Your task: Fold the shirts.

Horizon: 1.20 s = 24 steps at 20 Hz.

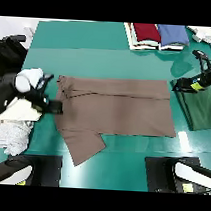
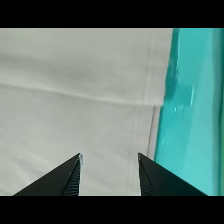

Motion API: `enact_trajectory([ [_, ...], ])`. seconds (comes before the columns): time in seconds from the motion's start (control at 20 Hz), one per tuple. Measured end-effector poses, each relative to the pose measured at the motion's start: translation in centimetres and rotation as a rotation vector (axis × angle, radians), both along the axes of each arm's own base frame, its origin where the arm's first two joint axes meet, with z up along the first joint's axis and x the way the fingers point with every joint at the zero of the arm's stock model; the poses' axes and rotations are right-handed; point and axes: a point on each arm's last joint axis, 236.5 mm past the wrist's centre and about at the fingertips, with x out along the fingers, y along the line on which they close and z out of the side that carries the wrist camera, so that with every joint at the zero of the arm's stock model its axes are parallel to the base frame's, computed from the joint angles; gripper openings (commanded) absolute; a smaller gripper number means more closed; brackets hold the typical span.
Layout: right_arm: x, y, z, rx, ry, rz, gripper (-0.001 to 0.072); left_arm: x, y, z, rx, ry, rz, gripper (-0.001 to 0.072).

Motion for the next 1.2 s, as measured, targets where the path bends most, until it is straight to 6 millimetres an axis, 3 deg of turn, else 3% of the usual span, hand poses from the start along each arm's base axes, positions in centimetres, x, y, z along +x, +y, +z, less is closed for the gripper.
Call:
enact_trajectory([
  [0.2, -1.0, 0.6, 0.5, 0.006, -0.039, -0.007, 0.0411, -7.4, -2.0, -2.3, -0.066, 0.082, 0.031, 0.054],
  [0.4, -1.5, 0.8, 0.6, 0.011, -0.045, -0.008, 0.0411, -10.7, -4.7, -3.7, -0.149, 0.119, 0.051, 0.054],
  [0.65, -1.9, 1.0, 0.5, 0.016, -0.032, -0.004, 0.0411, -11.2, -7.4, -4.3, -0.224, 0.087, 0.074, 0.0539],
  [0.7, -2.0, 1.1, 0.5, 0.017, -0.028, -0.003, 0.041, -11.1, -7.6, -4.3, -0.232, 0.081, 0.079, 0.0498],
  [0.75, -2.2, 1.1, 0.4, 0.018, -0.023, -0.002, 0.041, -11.0, -7.8, -4.4, -0.237, 0.075, 0.084, 0.0221],
  [0.8, -2.3, 1.1, 0.4, 0.02, -0.016, 0.001, 0.041, -10.9, -7.9, -4.3, -0.241, 0.069, 0.086, 0.0032],
  [1.0, -4.2, 0.2, -0.6, 0.032, 0.046, -0.019, 0.041, -9.8, -8.0, -3.5, -0.231, 0.021, 0.063, 0.0025],
  [1.1, -6.7, -1.3, -2.4, 0.04, 0.117, -0.066, 0.0416, -9.1, -7.9, -2.7, -0.218, -0.007, 0.042, 0.0025],
  [1.2, -10.0, -2.8, -4.8, 0.067, 0.209, -0.144, 0.0494, -8.4, -8.0, -2.0, -0.214, -0.032, 0.03, 0.0026],
])
